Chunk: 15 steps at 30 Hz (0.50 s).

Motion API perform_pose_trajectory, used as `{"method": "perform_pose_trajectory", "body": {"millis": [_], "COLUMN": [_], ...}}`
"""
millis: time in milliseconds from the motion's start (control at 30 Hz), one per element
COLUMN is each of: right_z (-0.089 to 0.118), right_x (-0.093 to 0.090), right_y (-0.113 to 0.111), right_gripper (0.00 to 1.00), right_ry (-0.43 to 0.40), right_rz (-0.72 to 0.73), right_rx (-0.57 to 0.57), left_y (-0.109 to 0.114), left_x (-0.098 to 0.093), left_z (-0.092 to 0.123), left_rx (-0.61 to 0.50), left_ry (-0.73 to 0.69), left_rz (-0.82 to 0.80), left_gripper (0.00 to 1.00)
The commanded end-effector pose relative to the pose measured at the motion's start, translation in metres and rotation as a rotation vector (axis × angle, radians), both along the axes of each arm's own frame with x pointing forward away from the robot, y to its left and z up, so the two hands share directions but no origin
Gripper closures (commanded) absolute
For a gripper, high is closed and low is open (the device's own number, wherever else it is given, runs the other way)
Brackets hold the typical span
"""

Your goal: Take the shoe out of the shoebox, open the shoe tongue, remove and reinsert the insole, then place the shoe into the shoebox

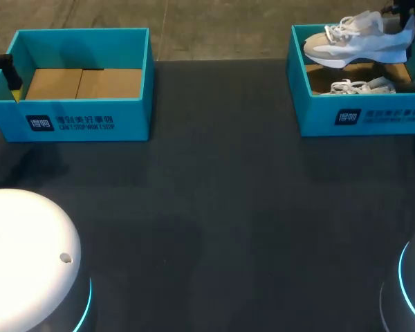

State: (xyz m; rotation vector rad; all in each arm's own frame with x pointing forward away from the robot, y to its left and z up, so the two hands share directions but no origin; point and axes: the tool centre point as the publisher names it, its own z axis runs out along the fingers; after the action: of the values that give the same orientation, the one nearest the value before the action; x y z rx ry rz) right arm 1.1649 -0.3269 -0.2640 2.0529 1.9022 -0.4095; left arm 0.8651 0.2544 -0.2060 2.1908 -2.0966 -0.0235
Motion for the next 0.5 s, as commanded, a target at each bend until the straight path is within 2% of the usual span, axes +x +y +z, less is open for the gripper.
{"method": "perform_pose_trajectory", "body": {"millis": [33, 500], "right_z": [-0.007, -0.029], "right_x": [0.009, 0.010], "right_y": [-0.001, 0.002], "right_gripper": [1.00, 1.00], "right_ry": [0.004, 0.029], "right_rz": [-0.004, -0.006], "right_rx": [0.003, 0.003], "left_y": [0.000, 0.000], "left_x": [-0.001, -0.001], "left_z": [0.000, 0.000], "left_rx": [0.003, 0.003], "left_ry": [-0.001, -0.001], "left_rz": [0.001, 0.001], "left_gripper": [0.00, 0.00]}}
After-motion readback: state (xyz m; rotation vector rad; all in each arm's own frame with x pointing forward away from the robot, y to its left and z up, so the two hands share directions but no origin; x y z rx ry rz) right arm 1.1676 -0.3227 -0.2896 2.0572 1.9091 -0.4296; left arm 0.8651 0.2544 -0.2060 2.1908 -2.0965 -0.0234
